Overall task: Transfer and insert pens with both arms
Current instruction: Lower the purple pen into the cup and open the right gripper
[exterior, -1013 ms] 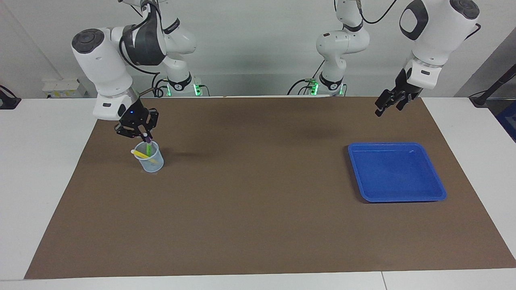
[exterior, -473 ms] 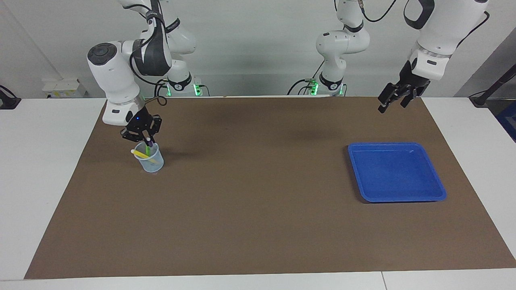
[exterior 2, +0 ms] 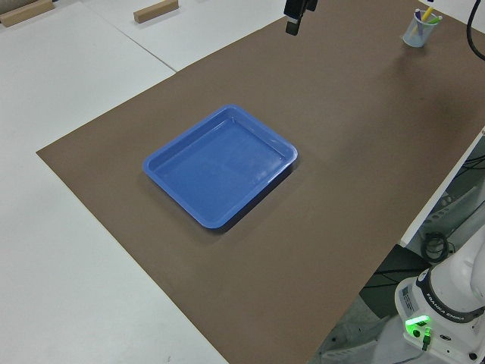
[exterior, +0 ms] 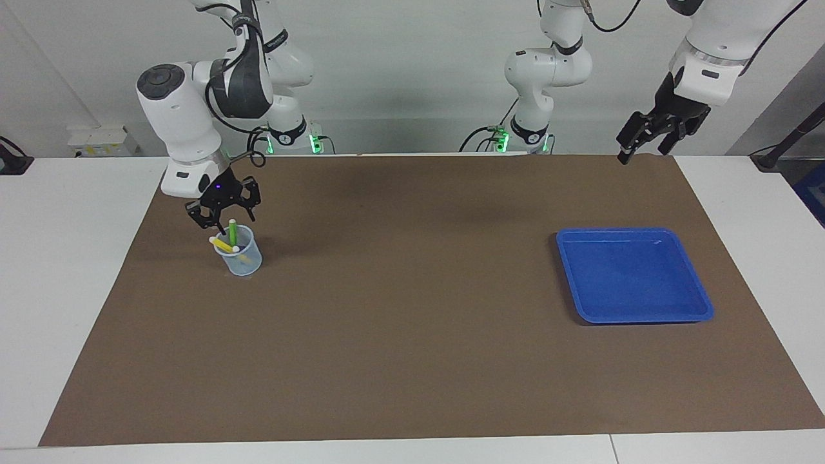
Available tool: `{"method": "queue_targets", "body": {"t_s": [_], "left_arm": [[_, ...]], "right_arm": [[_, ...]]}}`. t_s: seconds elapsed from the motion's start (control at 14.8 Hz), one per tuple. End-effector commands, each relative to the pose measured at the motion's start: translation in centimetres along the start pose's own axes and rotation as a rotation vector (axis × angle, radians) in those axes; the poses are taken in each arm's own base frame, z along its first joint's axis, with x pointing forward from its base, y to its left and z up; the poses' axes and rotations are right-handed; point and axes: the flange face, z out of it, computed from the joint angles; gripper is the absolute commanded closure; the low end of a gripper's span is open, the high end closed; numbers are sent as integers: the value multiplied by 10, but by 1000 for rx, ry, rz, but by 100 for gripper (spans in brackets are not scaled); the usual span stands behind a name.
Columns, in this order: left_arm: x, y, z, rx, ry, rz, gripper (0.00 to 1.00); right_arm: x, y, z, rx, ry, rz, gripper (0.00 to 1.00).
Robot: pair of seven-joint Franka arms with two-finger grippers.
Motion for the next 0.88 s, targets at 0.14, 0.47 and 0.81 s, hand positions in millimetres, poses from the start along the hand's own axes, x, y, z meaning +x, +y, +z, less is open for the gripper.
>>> {"method": "queue_targets", "body": {"t_s": [0.14,0.47,0.81], "left_arm": [[4,4,6,25,-14,23,0],[8,3,36,24,-9,24,0],[4,-4,52,22,-3,65,0]], "right_arm": [[-6,-11,-75,57,-100,8,0],[12,-29,-134,53,-99,71,0],[46,5,-125,47,-82,103,0]]}}
